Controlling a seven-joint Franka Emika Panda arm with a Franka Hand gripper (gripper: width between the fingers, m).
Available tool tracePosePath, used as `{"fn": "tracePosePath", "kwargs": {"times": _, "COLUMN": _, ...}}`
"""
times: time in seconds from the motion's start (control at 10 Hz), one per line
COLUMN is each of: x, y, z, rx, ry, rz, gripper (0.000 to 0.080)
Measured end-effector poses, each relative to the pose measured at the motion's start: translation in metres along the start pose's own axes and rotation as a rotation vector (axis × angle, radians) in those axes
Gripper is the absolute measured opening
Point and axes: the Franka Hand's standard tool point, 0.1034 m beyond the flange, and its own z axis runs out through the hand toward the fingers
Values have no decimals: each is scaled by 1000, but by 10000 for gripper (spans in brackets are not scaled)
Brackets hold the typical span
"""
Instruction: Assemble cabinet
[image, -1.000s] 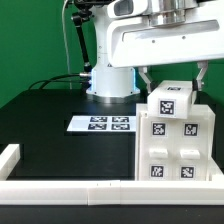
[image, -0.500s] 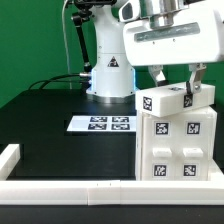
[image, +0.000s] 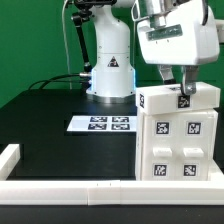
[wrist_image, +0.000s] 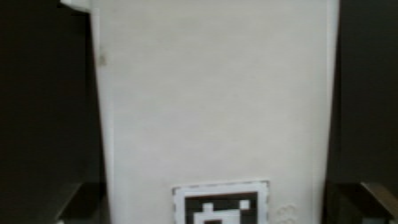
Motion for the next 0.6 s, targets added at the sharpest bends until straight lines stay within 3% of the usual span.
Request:
{"fn": "tracePosePath", "kwargs": {"times": 0.2, "x": 0, "y": -1, "z": 0, "rx": 7, "ry": -3, "rz": 107, "gripper": 557}}
{"fn": "tracePosePath", "kwargs": {"times": 0.6, "x": 1, "y": 1, "z": 1, "rx": 67, "ry": -8, "rz": 536, "gripper": 557}}
